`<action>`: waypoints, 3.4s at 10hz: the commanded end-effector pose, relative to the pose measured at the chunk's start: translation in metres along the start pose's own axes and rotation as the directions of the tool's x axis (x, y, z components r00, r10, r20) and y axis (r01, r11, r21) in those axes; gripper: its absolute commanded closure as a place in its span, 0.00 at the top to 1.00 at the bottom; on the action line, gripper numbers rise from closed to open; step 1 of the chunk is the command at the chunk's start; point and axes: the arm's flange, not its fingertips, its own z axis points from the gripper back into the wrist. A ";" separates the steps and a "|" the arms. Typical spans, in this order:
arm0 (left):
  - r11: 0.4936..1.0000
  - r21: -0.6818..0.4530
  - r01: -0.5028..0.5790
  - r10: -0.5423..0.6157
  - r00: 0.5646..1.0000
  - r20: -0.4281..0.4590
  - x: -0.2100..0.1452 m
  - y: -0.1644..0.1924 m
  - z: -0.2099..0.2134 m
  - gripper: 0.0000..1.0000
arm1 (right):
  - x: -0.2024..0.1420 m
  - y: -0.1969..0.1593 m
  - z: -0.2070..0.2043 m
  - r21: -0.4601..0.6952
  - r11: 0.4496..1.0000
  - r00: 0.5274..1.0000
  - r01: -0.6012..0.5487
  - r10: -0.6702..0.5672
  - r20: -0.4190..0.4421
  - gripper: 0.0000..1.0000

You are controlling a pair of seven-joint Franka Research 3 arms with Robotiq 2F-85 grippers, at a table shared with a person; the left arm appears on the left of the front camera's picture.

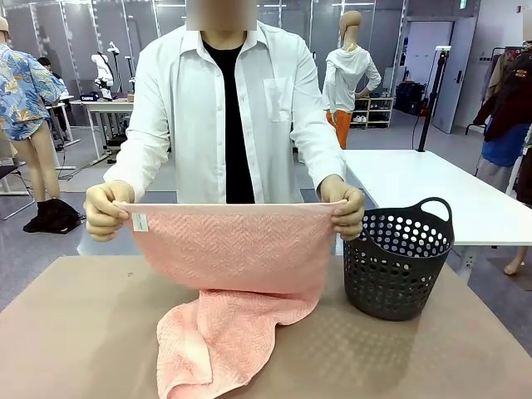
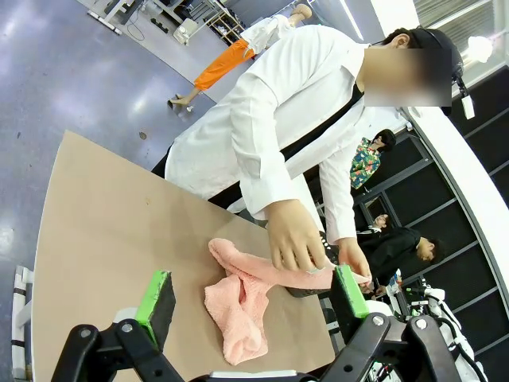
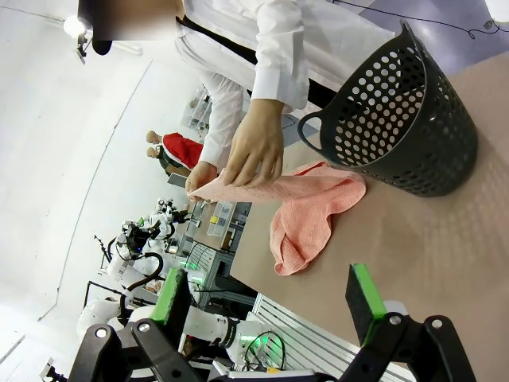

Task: Fold the towel.
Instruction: Grab the top end of the 100 cm Hotel Towel extended by the human.

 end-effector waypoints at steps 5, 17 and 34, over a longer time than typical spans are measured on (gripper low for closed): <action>1.000 -0.016 0.002 -0.001 1.000 0.003 0.001 0.001 0.000 1.00 | 0.001 0.002 0.000 0.010 1.000 1.000 -0.007 0.007 0.007 1.00; 0.579 -0.069 0.812 -0.753 0.500 -0.427 0.007 -0.186 -0.110 1.00 | 0.031 0.162 -0.101 -0.107 0.666 0.614 -0.738 0.597 -0.517 1.00; 0.108 -0.530 0.841 -0.827 -0.220 -0.518 -0.035 -0.319 -0.238 1.00 | 0.020 0.266 -0.221 0.224 0.418 0.153 -0.880 0.698 -0.699 1.00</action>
